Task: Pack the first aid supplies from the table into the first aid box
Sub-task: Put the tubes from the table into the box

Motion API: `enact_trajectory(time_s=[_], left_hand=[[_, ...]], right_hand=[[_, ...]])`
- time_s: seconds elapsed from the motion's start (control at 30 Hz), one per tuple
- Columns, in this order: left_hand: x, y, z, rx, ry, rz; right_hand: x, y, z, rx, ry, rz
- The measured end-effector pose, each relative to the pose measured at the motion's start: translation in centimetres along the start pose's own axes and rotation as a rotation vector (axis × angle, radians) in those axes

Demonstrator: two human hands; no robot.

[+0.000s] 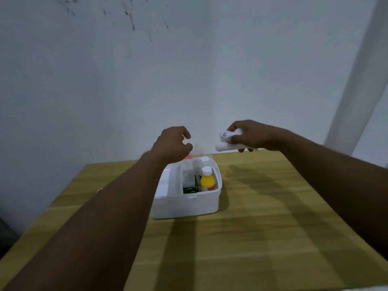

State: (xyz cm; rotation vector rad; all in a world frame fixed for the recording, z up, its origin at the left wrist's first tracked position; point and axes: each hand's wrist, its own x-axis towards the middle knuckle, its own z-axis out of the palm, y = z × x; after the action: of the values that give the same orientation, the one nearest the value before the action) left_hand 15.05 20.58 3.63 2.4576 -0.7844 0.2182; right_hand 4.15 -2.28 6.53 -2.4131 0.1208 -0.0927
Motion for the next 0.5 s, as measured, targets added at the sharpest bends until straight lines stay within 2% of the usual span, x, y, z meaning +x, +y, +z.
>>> enact_trajectory(time_s=[0.1, 0.23, 0.37, 0.5], left_hand=[[-0.7, -0.3, -0.8, 0.017, 0.015, -0.001], [-1.8, -1.2, -1.7, 0.034, 0.032, -0.023], [-2.9, -2.2, -2.3, 0.033, 0.033, -0.064], [-3.4, -2.9, -2.5, 0.021, 0.034, -0.076]], right_hand=[[-1.1, -4.4, -1.5, -0.014, -0.193, -0.028], [-1.2, -7.7, 0.8, -0.097, -0.431, -0.021], [-0.7, -8.8, 4.0, -0.420, -0.433, -0.123], [-0.6, -9.2, 5.6, -0.677, -0.455, -0.113]])
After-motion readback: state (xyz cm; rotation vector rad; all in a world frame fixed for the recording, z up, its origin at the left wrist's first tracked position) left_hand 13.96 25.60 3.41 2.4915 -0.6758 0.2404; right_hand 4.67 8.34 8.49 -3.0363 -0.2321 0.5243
